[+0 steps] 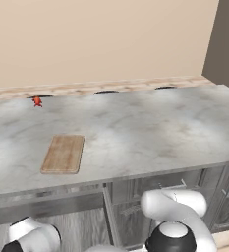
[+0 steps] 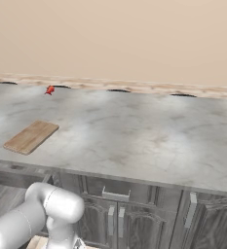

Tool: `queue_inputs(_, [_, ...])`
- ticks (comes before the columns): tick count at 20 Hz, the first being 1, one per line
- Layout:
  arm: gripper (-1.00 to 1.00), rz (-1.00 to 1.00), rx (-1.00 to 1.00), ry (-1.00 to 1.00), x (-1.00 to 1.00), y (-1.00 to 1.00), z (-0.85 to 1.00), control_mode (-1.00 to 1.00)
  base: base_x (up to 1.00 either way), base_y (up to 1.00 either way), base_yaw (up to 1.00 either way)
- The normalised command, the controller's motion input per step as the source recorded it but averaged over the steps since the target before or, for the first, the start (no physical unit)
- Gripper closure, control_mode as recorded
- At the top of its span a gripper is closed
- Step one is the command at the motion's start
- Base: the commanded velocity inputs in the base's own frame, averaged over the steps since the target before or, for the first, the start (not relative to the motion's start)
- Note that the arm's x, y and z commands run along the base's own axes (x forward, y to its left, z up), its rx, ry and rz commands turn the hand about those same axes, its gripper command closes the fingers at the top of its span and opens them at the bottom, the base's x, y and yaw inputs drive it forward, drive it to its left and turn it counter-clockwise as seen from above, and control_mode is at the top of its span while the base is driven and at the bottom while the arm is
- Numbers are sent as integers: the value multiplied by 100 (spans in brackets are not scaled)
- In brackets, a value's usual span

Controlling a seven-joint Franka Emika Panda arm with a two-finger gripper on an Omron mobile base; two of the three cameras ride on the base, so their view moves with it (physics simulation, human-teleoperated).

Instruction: Open the drawer on the left and place the cutting tools on the cutting board.

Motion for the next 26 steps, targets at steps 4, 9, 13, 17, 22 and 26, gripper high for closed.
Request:
queue_inputs(4, [-100,-18,-9,1,71,0,20,-100,0,0,0])
queue_inputs(9, [-100,-15,-12,0,36,0,1,-100,0,0,0])
queue_inputs(13, [-100,-13,-19,0,4,0,-9,-100,0,0,0])
queue_inputs(17, [-100,-17,-23,0,14,0,-22,-100,0,0,0])
queue_inputs(22, [-100,-15,-24,0,26,0,-23,-100,0,0,0])
queue_inputs(26, [-100,-10,-24,-5,7,8,-17,-100,0,0,0])
